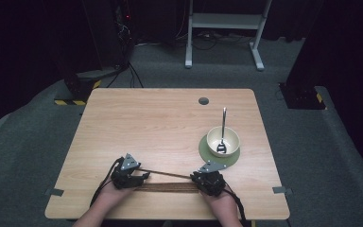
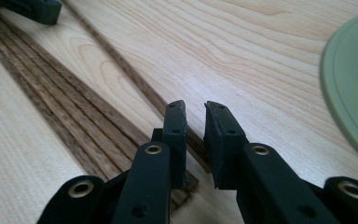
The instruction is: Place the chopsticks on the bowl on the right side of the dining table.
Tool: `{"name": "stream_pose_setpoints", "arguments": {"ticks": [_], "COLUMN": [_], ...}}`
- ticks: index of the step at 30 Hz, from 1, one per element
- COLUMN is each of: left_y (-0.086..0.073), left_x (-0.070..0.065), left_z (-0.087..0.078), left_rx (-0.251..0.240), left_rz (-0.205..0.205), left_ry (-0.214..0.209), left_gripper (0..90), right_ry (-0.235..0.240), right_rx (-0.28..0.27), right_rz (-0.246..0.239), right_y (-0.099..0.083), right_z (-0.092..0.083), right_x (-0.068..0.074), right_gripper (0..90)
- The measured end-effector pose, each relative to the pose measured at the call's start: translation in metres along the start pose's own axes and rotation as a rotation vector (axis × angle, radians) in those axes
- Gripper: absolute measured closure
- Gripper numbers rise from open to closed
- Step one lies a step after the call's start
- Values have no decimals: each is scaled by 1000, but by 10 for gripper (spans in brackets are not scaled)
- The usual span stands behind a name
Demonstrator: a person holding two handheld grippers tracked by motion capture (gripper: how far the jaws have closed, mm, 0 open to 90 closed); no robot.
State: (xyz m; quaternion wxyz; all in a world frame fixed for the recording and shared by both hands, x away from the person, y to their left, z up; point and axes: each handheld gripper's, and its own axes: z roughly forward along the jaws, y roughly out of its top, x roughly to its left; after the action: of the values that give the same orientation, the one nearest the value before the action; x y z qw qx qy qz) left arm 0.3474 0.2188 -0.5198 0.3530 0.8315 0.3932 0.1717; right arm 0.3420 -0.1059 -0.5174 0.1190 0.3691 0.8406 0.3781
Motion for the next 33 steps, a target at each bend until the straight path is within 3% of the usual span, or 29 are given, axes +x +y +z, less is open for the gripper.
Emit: {"name": "stream_pose_setpoints", "arguments": {"ticks": [7, 12, 17, 18, 25, 29, 33], "left_y": [-4, -12, -21, -22, -32, -33, -36], "left_x": [17, 37, 51, 54, 63, 64, 66], "left_z": [-11, -21, -27, -27, -27, -27, -26], "left_rx": [-37, -36, -16, -13, -2, -10, -26], "left_rz": [-46, -103, -120, -127, -161, -167, -196], "left_ry": [60, 112, 163, 172, 206, 215, 201], "left_gripper": [410, 380, 332, 310, 277, 236, 214], "right_ry": [-25, -29, -12, -3, -11, -7, 8], "right_rx": [-1, 6, -8, -10, -7, -2, 2], "right_rz": [29, 36, 19, -10, -73, -135, -156], "right_y": [-2, -5, -3, 0, 4, 8, 10], "right_z": [-3, -4, 0, 3, 9, 13, 14], "right_x": [-9, -12, -13, -11, -9, -10, -12], "right_gripper": [785, 771, 693, 692, 737, 774, 800]}}
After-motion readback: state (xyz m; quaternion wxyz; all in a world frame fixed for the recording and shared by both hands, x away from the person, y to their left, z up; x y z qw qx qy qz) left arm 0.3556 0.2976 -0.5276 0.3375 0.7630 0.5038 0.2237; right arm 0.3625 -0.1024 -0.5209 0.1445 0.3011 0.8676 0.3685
